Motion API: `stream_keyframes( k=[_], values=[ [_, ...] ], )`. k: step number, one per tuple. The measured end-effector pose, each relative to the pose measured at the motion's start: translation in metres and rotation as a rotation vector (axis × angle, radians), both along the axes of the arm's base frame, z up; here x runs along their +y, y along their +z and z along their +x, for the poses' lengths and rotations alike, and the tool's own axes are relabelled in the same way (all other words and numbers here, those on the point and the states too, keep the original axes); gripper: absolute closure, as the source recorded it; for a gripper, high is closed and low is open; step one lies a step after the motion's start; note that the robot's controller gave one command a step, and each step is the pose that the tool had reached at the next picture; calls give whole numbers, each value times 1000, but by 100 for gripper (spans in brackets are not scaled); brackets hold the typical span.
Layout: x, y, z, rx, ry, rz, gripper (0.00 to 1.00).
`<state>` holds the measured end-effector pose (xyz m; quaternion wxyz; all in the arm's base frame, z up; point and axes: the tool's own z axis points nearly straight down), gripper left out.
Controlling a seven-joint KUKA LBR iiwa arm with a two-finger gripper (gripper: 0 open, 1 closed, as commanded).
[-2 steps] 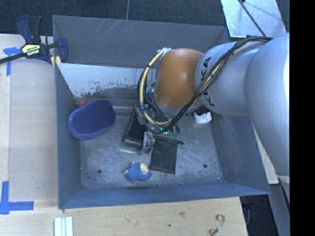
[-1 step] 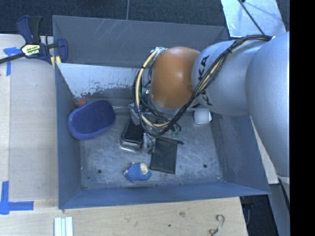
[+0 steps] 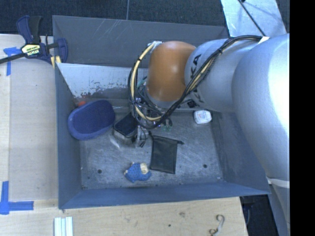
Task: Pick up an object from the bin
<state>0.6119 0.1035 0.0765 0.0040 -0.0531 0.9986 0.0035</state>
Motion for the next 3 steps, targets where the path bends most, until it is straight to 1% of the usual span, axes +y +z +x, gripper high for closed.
stream_keyframes(
  k=[1,2,3],
  values=[
    [0,4,6,-26,-3,3,100],
    [3,103,-4,5,-79,-7,100],
    [-5,160,-2,6,-66,-8,100]
  ],
)
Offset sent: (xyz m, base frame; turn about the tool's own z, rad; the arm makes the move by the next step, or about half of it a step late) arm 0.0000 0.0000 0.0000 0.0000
